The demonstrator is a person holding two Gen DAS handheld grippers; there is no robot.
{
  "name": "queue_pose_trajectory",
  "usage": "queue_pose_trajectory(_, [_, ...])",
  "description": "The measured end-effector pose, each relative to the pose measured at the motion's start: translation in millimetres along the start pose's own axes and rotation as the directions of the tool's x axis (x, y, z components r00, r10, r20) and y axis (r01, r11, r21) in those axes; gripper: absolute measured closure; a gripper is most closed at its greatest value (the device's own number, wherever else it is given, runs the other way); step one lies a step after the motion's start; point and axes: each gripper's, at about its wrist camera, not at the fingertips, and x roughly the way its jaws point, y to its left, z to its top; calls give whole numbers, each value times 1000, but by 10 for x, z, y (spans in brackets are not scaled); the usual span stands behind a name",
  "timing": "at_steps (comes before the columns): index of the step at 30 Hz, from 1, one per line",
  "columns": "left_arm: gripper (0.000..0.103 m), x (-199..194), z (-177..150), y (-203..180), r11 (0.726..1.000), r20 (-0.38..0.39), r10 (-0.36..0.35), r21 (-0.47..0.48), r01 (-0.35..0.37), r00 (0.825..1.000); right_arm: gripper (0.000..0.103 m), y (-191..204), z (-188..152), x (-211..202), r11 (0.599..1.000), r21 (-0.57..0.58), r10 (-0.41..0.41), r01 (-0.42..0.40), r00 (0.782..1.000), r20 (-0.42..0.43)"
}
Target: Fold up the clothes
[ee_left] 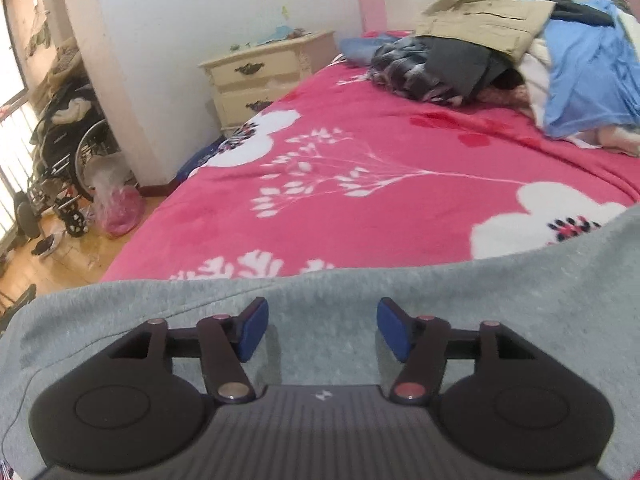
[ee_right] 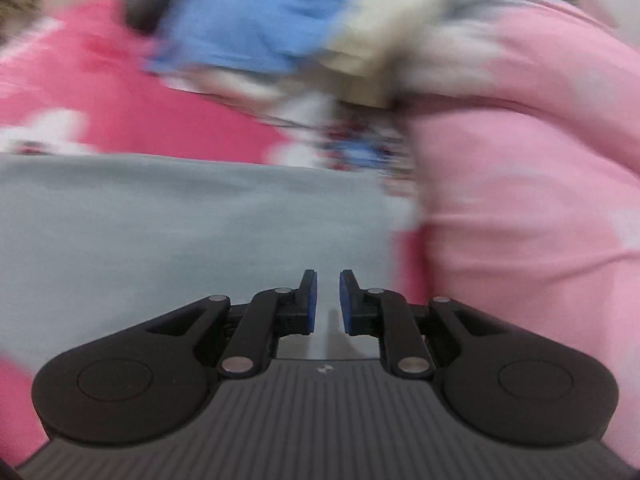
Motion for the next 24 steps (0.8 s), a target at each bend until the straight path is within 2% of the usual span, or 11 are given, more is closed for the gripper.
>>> queue_pose_trajectory(1, [39,20,-27,-25,1000,-2,0,17,0,1000,95,154,-32,-27,997,-15,73,-73,997,-7])
queue_pose_trajectory(2, [39,61,-70,-55,999,-16,13,42,-12,1000,95,261,-96,32,996,-48,78,-81,996,-45])
queue_pose_trajectory(4, [39,153,-151,-101,995,-44,41,89,-37,998,95,428,-252,230,990,-135,18,-38,989,-145])
queue_pose_trajectory(7, [35,173,-251,-98,990,-22,60,125,-57,998,94,166,-290,231,978,-62,-208,200,963,-171])
queue_pose_trajectory(9, [33,165,-269,-87,990,-16,63,127,-61,998,90,-50,-299,207,930,1,-361,368,913,-191])
queue_pose_trajectory(10, [33,173,-271,-83,990,-15,64,126,-61,998,90,-129,-304,94,923,74,-360,378,915,-182])
queue_pose_trajectory(11, [33,170,-266,-89,990,-16,67,124,-65,998,90,-161,-297,-34,924,163,-321,345,934,-156])
queue_pose_trajectory(14, [33,150,-234,-108,989,-9,82,126,-80,997,79,-103,-489,-376,870,464,-167,169,985,-47])
queue_pose_trajectory(17, [32,117,-186,-122,990,-11,95,105,-94,995,78,137,-954,-520,723,691,-83,25,995,51])
queue_pose_trajectory(23, [31,68,-36,-166,999,-27,45,3,-45,999,72,-41,-1552,-304,291,954,-175,-70,977,125])
queue_pose_trajectory(24, [31,68,-8,-179,999,-30,38,-18,-38,999,71,-83,-1588,-228,242,966,-187,-92,972,139])
